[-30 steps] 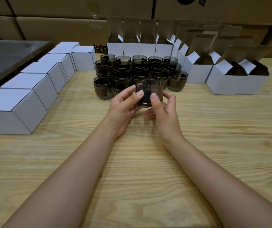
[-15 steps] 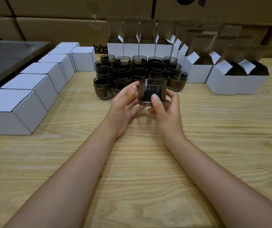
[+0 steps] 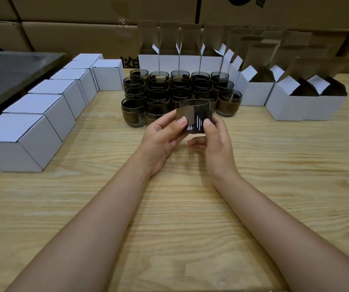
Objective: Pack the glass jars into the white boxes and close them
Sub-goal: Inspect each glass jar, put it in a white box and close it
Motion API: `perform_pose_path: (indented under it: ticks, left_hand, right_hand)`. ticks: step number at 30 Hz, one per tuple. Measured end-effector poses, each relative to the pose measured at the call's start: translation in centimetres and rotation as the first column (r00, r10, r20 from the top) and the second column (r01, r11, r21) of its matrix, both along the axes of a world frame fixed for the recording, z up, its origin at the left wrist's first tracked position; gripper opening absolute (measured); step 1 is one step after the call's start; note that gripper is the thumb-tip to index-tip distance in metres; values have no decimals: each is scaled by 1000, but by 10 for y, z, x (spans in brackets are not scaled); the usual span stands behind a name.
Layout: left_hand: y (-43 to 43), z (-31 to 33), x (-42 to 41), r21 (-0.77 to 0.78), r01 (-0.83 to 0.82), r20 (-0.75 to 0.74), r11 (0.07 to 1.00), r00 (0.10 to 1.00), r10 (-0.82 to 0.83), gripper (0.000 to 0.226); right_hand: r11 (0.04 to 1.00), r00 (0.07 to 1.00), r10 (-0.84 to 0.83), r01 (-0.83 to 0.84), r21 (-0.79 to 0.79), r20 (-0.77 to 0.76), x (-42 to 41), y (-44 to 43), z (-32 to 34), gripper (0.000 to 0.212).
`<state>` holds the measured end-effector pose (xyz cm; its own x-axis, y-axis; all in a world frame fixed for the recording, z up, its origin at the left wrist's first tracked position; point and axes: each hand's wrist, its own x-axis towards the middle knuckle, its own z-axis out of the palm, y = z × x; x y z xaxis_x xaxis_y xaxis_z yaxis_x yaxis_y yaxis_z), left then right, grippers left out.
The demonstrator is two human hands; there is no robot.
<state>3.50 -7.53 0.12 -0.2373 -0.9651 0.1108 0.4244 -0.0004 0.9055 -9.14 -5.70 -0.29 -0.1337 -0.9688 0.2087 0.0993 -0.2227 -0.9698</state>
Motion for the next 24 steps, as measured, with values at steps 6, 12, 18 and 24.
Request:
perform_pose_path:
  ticks: [6,12,18,24]
  left_hand:
    - [3,2,-3,-5,-73,-14,997,997,72,65]
    - [1,0,-4,-58,-96,29,994,995,98,54]
    - [0,-1,-3,-35,-40,19,999,999,41,60]
    - [1,-2,-4,-59,38,30,998,999,-36,72]
  right_hand:
    - [996,999,-46,46,-81,3,0,0,-1,41]
    - [995,998,-62,63,-74,16,-2,-1,-3,32]
    - [998,968,27,-41,51,248,-3,-2,4,24]
    - [989,950,110,-133,59,293,-1,-1,4,22]
